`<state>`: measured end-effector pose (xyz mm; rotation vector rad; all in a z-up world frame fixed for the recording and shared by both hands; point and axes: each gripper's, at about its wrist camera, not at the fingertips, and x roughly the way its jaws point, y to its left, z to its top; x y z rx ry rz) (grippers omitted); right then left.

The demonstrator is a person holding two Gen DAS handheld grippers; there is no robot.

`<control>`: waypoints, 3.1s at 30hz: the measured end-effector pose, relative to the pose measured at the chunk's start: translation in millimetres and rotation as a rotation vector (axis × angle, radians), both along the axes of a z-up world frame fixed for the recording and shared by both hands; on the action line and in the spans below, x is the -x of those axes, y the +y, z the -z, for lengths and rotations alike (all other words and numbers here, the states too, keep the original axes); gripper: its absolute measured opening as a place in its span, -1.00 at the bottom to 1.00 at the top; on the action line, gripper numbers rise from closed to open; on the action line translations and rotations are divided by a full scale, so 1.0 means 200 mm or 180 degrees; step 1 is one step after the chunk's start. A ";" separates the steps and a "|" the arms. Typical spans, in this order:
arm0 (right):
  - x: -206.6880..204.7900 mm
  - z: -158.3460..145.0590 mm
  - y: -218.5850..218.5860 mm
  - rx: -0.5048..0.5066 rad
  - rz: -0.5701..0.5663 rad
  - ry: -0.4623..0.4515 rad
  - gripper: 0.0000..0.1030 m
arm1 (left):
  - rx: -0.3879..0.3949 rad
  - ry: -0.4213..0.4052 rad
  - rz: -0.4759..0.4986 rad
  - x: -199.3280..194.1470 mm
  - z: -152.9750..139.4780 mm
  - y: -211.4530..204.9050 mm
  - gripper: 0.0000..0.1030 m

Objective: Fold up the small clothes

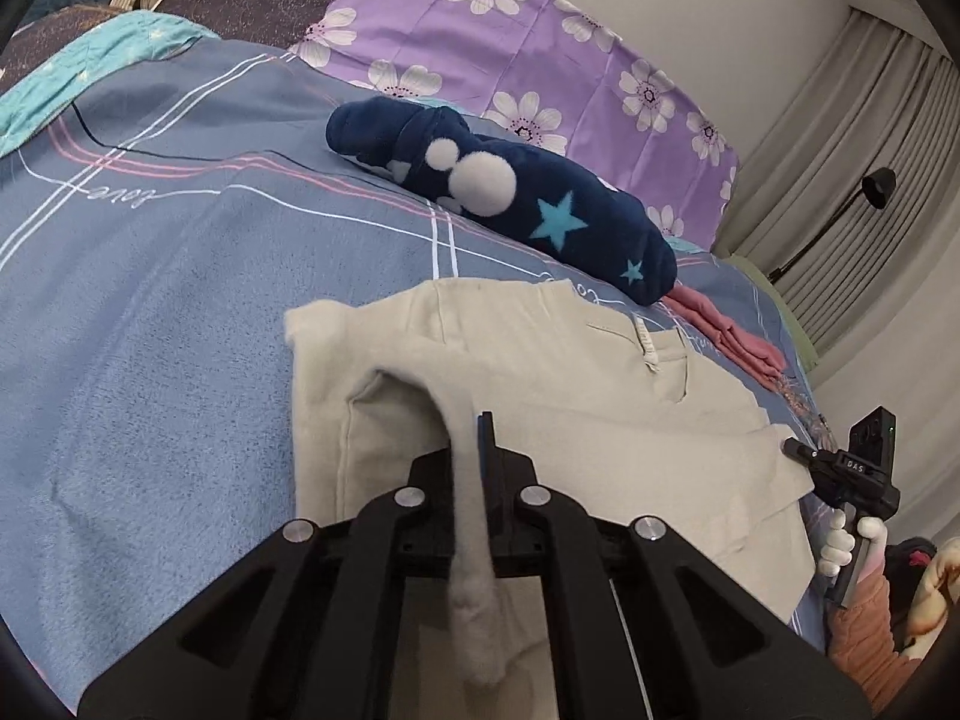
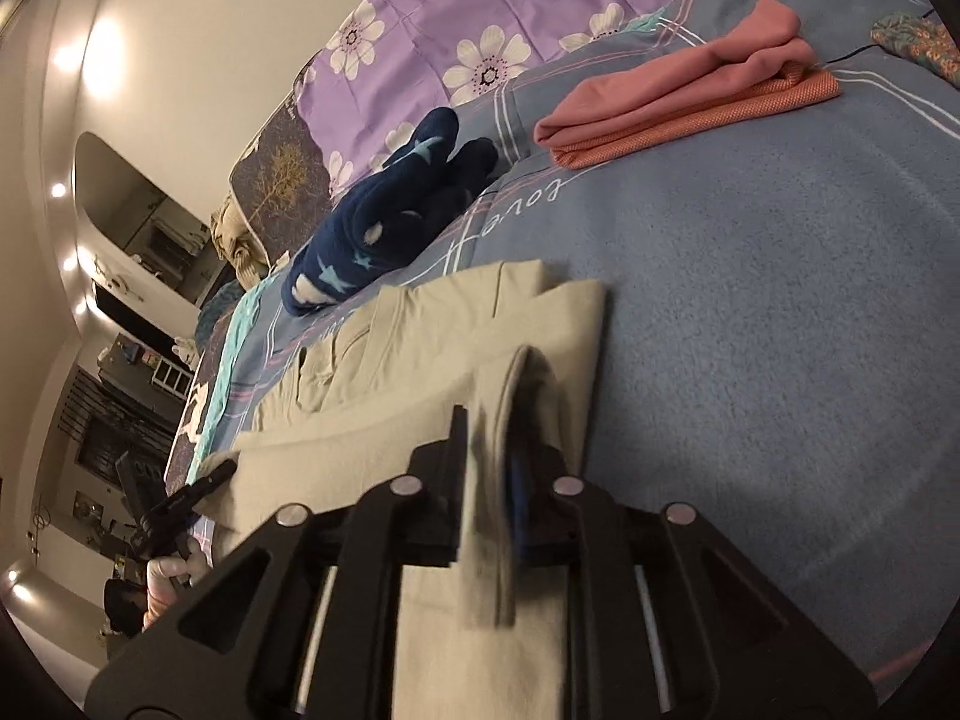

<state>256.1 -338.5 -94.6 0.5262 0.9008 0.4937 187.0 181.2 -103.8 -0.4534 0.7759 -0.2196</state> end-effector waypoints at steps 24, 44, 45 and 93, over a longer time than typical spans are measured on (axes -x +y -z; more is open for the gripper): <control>-0.29 -0.18 0.07 0.0374 0.0109 -0.0122 -0.19 | -0.0142 -0.0098 -0.0274 -0.33 -0.19 0.10 0.16; -0.39 -0.33 0.10 0.0278 0.0077 -0.0753 -0.95 | -0.0540 -0.0163 -0.0147 -0.37 -0.26 0.03 -0.95; -0.42 -0.31 0.11 0.0343 0.0089 -0.0673 -0.88 | -0.0584 -0.0072 -0.0153 -0.41 -0.22 0.04 -0.93; -0.36 0.03 -0.30 -0.0385 -0.0324 0.0014 -0.93 | -0.0850 0.0355 0.1134 -0.11 0.00 -1.83 -0.78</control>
